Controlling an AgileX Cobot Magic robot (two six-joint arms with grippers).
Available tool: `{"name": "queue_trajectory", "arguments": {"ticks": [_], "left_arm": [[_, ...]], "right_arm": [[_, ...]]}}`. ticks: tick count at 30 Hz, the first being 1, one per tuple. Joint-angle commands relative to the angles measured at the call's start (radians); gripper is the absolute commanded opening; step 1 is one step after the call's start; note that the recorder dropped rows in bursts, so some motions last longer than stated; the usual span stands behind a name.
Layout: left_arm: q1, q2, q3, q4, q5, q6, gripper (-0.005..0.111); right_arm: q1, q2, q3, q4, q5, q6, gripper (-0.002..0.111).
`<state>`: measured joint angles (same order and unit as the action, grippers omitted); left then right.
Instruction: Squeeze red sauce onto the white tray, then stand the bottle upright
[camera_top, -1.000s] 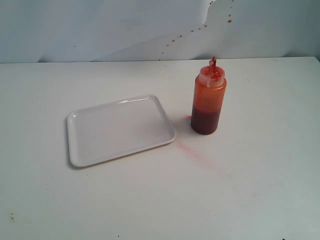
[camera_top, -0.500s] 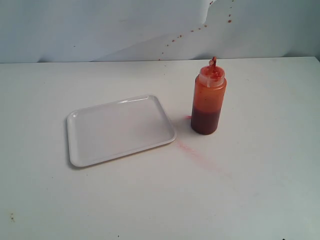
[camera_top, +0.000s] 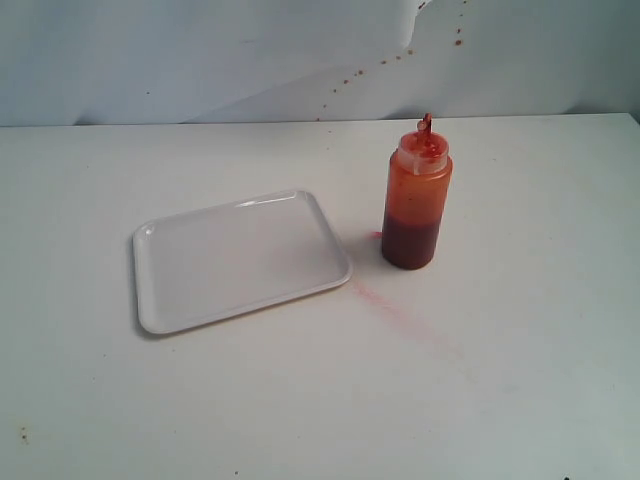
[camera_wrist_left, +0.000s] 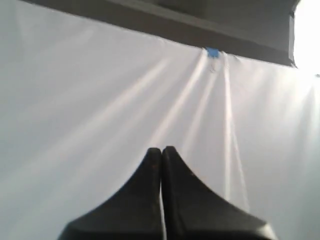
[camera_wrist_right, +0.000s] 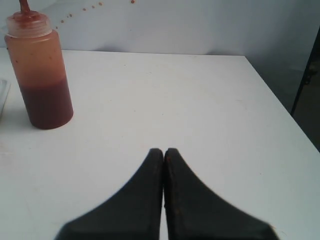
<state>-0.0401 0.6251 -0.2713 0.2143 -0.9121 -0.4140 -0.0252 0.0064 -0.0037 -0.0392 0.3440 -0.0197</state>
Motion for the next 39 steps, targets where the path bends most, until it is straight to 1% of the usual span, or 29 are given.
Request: {"name": "queue_trajectory", "arguments": {"ticks": [1,2,3,4,5,6,7,8,9,10,13,18,21,23,24,25,27,28,31,32,39], "left_arm": [[-0.006,0.408,-0.159,0.293,-0.165,-0.243,0.000],[-0.006,0.508,-0.182,0.311,-0.245,-0.244,0.000],[-0.006,0.697,-0.219,0.337,-0.309,-0.236,0.000],[-0.006,0.775,-0.244,0.360,-0.309,-0.233,0.000],[-0.006,0.909,-0.292,0.452,-0.309,-0.178,0.000],[-0.006,0.980,-0.322,0.521,-0.309,-0.141,0.000],[-0.010,1.097,-0.382,0.647,-0.309,-0.094,0.000],[-0.010,1.157,-0.417,0.702,-0.309,-0.092,0.000],[-0.010,1.256,-0.485,0.759,-0.309,-0.086,0.000],[-0.010,1.316,-0.515,0.761,-0.309,-0.083,0.000],[-0.010,1.432,-0.598,0.774,-0.309,-0.083,0.000],[-0.012,1.560,-0.743,0.918,-0.309,-0.082,0.000],[-0.030,1.617,-0.805,0.926,-0.309,-0.082,0.001],[-0.054,1.650,-0.843,0.920,-0.309,-0.082,0.004],[-0.064,1.663,-0.858,0.920,-0.309,-0.082,0.007],[-0.079,1.678,-0.877,0.920,-0.309,-0.082,0.014],[-0.107,1.699,-0.911,0.918,-0.309,-0.082,0.032],[-0.124,1.707,-0.926,0.909,-0.309,-0.082,0.047],[-0.176,1.730,-0.957,0.800,-0.309,-0.082,0.101],[-0.189,1.730,-0.957,0.764,-0.309,-0.088,0.104],[-0.229,1.728,-0.962,0.751,-0.309,-0.077,0.103]], "right_arm": [[-0.007,-0.006,0.004,0.000,-0.002,-0.002,0.000],[-0.007,-0.006,0.004,0.000,-0.002,-0.002,0.000],[-0.007,-0.006,0.004,0.000,-0.002,-0.002,0.000],[-0.007,-0.006,0.004,0.000,-0.002,-0.002,0.000],[-0.007,-0.006,0.004,0.000,-0.002,-0.002,0.000],[-0.007,-0.006,0.004,0.000,-0.002,-0.002,0.000],[-0.007,-0.006,0.004,0.000,-0.002,-0.002,0.000],[-0.007,-0.006,0.004,0.000,-0.002,-0.002,0.000],[-0.007,-0.006,0.004,0.000,-0.002,-0.002,0.000],[-0.007,-0.006,0.004,0.000,-0.002,-0.002,0.000],[-0.007,-0.006,0.004,0.000,-0.002,-0.002,0.000],[-0.007,-0.006,0.004,0.000,-0.002,-0.002,0.000],[-0.007,-0.006,0.004,0.000,-0.002,-0.002,0.000],[-0.007,-0.006,0.004,0.000,-0.002,-0.002,0.000],[-0.007,-0.006,0.004,0.000,-0.002,-0.002,0.000],[-0.007,-0.006,0.004,0.000,-0.002,-0.002,0.000],[-0.007,-0.006,0.004,0.000,-0.002,-0.002,0.000],[-0.007,-0.006,0.004,0.000,-0.002,-0.002,0.000],[-0.007,-0.006,0.004,0.000,-0.002,-0.002,0.000],[-0.007,-0.006,0.004,0.000,-0.002,-0.002,0.000],[-0.007,-0.006,0.004,0.000,-0.002,-0.002,0.000]]}}
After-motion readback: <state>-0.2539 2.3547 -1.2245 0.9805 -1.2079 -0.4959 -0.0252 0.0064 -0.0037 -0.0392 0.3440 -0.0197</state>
